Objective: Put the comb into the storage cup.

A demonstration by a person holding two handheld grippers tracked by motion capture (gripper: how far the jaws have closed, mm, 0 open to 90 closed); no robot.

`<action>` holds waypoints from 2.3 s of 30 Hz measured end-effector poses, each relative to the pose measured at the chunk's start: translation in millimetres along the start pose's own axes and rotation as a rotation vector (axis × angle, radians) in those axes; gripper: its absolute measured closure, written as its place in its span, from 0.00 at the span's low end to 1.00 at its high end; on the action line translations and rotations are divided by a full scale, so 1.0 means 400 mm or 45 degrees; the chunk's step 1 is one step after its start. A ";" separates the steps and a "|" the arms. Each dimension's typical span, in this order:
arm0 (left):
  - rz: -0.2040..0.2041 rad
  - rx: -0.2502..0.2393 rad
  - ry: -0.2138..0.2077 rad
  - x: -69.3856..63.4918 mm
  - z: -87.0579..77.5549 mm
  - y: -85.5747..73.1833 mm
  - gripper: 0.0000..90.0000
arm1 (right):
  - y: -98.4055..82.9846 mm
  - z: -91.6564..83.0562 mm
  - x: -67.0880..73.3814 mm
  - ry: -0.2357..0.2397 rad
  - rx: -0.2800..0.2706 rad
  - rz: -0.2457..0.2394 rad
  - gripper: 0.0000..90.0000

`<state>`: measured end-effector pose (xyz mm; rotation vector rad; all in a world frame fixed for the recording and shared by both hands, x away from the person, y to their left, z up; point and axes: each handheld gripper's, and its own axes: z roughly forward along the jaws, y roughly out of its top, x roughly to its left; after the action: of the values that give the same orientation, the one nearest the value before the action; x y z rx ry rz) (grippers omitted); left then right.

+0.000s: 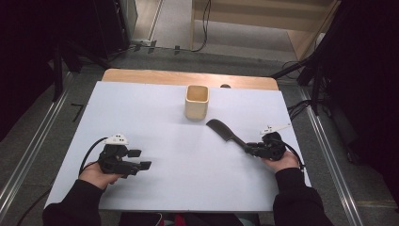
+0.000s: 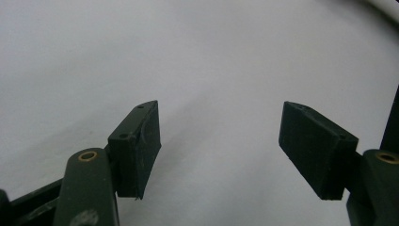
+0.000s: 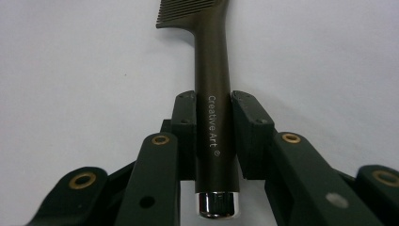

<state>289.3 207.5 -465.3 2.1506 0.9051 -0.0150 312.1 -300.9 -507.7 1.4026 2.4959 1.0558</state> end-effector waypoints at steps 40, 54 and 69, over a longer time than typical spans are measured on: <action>-0.058 -0.055 -0.046 -0.036 0.015 0.102 0.34 | 0.065 -0.148 0.104 -0.154 -0.326 0.317 0.78; -0.062 -0.089 -0.068 -0.052 0.020 0.170 0.31 | 0.089 -0.161 0.183 -0.239 -0.406 0.289 0.78; -0.022 -0.085 -0.086 -0.093 0.047 0.236 0.31 | 0.096 -0.122 0.268 -0.333 -0.514 0.298 0.78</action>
<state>324.3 131.5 -404.9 2.0678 0.8735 -0.0648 259.0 -229.7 -421.5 1.6016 1.8452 1.2356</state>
